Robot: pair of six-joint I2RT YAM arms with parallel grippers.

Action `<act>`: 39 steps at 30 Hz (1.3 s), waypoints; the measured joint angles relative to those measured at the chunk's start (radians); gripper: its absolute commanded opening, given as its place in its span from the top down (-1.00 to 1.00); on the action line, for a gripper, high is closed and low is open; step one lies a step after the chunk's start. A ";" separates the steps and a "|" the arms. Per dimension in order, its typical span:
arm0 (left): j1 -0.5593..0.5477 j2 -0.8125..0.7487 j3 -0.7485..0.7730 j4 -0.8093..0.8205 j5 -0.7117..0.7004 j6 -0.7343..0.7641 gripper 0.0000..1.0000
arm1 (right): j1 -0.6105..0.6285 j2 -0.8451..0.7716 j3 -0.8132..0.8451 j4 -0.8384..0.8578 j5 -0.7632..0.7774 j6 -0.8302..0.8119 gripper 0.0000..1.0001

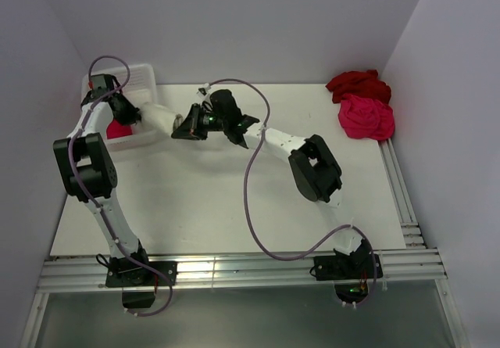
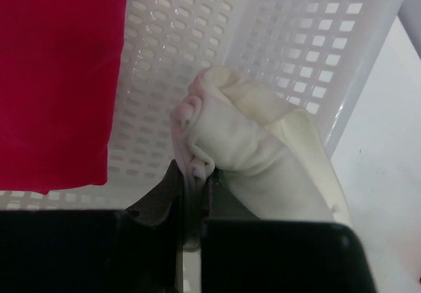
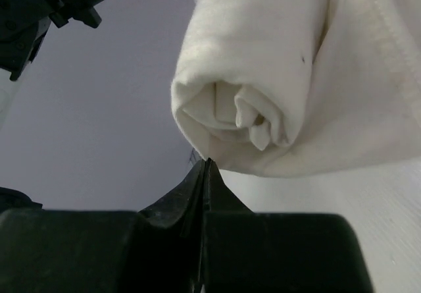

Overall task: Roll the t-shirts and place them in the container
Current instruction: Place the rolled tshirt into the container

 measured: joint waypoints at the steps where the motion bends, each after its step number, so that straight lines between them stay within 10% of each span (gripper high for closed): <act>1: -0.001 -0.007 -0.017 0.014 0.010 -0.003 0.99 | -0.004 -0.016 -0.019 0.000 0.000 -0.005 1.00; 19: -0.349 -0.182 -0.291 -0.009 0.057 -0.148 0.99 | -0.198 -0.492 -0.488 -0.009 -0.030 -0.087 0.99; 23: -0.402 -0.237 -0.303 -0.038 0.067 -0.166 0.99 | -0.215 -0.602 -0.682 -0.026 -0.047 -0.109 0.60; 28: -0.389 -0.253 -0.241 -0.089 0.055 -0.158 0.99 | -0.255 -0.740 -0.848 -0.092 -0.047 -0.132 -0.38; 39: -0.386 -0.251 -0.132 -0.135 0.046 -0.143 0.99 | -0.320 -0.994 -0.991 -0.111 0.003 -0.002 -0.94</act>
